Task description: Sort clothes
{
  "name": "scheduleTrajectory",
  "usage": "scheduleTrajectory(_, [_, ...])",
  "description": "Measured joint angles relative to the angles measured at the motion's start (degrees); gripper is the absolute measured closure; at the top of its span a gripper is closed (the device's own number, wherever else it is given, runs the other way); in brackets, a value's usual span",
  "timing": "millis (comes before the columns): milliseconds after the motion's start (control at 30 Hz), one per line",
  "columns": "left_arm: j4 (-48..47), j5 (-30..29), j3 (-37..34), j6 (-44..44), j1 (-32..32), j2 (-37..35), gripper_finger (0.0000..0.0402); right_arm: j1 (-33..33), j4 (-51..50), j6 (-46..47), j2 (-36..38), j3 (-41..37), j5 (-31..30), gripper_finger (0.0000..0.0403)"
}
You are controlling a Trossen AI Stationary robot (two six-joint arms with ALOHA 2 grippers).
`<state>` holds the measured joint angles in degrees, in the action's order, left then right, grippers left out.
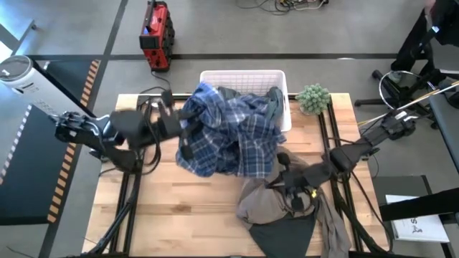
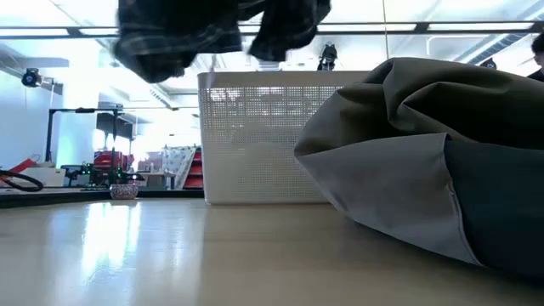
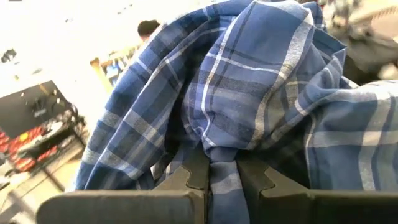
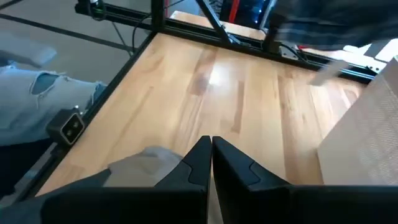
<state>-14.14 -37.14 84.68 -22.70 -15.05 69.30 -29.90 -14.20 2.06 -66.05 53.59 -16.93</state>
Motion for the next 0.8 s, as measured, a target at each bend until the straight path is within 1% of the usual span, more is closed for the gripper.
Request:
scheduleTrajectory(100, [4.1, 9.0, 0.0, -0.6, 6.6, -0.1, 0.0381, -2.9, -0.1, 1.3, -0.9, -0.1, -2.0, 0.0403])
scheduleTrajectory(200, [7.9, 19.9, 0.0, -0.6, 13.8, 0.3, 0.0381, -5.3, 0.0, 1.7, -2.3, -0.1, -4.2, 0.0403])
scheduleTrajectory(300, [13.2, 29.6, 0.0, 1.5, 20.9, 1.5, 0.0381, -6.9, 0.0, 2.6, -3.8, -0.1, -5.8, 0.0403])
scheduleTrajectory(367, [16.5, 35.0, 0.0, 3.4, 25.2, 2.9, 0.0381, -7.5, 0.1, 3.3, -4.9, -0.1, -6.2, 0.0403])
scheduleTrajectory(500, [18.7, 40.9, 0.0, 6.7, 32.3, 6.6, 0.0381, -8.1, 0.1, 4.1, -6.7, -0.1, -6.3, 0.0403])
scheduleTrajectory(567, [18.8, 42.4, 0.0, 7.6, 35.1, 8.9, 0.0381, -8.3, 0.0, 4.1, -7.3, -0.1, -6.2, 0.0403])
scheduleTrajectory(633, [19.9, 42.7, 0.0, 7.8, 37.5, 11.6, 0.0381, -8.3, 0.2, 4.1, -7.7, -0.1, -6.3, 0.0403])
scheduleTrajectory(700, [22.4, 42.9, 0.0, 8.0, 39.6, 14.2, 0.0381, -8.4, 0.1, 4.1, -7.9, -0.1, -6.7, 0.0403])
scheduleTrajectory(800, [27.7, 46.4, 0.0, 9.6, 42.7, 18.0, 0.0381, -8.4, 0.1, 4.7, -7.9, -0.1, -6.8, 0.0403])
